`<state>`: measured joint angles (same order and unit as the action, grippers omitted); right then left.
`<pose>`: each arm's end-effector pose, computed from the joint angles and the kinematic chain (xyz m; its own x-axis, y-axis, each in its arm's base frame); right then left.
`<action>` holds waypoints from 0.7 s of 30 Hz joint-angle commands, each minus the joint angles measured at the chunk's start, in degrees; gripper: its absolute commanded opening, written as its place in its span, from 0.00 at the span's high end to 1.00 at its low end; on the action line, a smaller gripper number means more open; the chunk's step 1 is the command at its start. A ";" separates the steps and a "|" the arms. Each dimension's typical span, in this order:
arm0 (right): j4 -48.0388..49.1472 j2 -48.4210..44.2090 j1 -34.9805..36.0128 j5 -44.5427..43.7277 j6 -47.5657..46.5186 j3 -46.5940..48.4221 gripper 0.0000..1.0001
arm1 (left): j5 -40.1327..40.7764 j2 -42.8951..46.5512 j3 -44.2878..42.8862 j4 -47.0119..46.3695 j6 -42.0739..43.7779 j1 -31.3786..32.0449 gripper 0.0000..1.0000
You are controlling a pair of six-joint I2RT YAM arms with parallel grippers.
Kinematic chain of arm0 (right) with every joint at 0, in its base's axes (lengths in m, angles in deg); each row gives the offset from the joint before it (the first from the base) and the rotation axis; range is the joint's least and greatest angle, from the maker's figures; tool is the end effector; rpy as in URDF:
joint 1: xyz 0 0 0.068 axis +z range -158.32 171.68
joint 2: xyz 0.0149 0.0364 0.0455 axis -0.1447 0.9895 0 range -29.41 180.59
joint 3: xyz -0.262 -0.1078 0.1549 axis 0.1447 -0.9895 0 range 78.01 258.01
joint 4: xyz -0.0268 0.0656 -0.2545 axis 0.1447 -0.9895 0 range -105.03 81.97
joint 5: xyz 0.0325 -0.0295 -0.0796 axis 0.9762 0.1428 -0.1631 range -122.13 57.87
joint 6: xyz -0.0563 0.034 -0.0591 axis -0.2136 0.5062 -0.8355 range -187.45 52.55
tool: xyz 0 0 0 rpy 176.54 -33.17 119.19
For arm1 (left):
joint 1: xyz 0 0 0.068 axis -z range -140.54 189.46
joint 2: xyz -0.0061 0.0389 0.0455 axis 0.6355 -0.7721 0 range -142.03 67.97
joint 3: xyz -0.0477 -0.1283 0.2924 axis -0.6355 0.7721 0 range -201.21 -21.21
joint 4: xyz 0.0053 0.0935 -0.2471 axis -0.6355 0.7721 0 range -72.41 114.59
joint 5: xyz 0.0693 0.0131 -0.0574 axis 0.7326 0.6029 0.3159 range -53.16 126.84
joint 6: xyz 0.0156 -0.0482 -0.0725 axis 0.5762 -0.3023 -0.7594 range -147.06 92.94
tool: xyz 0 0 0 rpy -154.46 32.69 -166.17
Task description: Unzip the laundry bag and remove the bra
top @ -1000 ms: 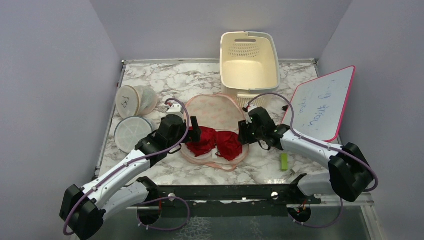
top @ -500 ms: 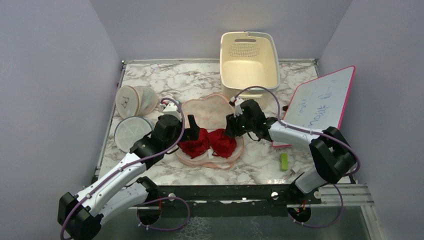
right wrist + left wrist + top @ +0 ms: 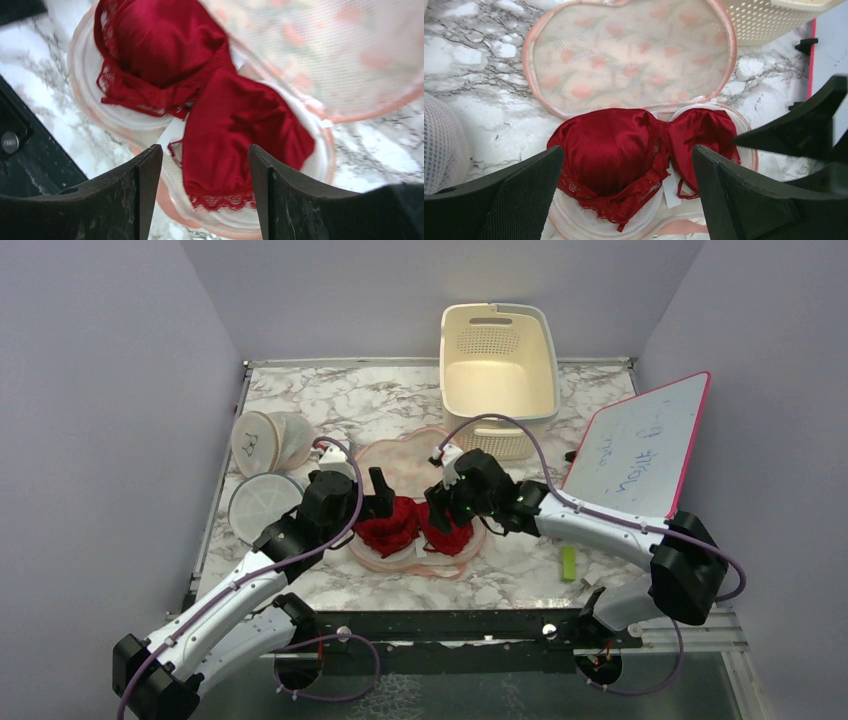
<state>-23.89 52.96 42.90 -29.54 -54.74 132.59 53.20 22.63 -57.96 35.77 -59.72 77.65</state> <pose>0.2076 0.2640 0.2584 -0.5976 -0.3928 -0.6990 -0.6845 0.7040 0.1896 0.1598 -0.0974 0.2928 -0.5114 -0.2566 -0.8202 0.1419 0.9161 -0.3750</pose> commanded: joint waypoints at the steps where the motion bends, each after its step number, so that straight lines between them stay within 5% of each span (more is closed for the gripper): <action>1: -1.59 5.39 4.81 -5.20 2.63 1.32 0.37 | 3.72 2.75 -2.48 0.14 1.11 -0.23 0.04; 11: -6.89 17.62 11.19 -22.06 6.78 7.94 0.42 | 2.74 3.33 -1.88 0.99 0.53 -0.25 0.04; 21: -5.42 22.41 11.92 -21.59 6.88 8.72 0.48 | 2.27 2.37 -2.00 0.67 1.39 -0.23 0.03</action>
<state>-29.46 72.82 54.22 -48.71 -49.19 139.83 55.36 25.25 -59.06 36.27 -59.39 77.65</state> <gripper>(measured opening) 0.535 0.969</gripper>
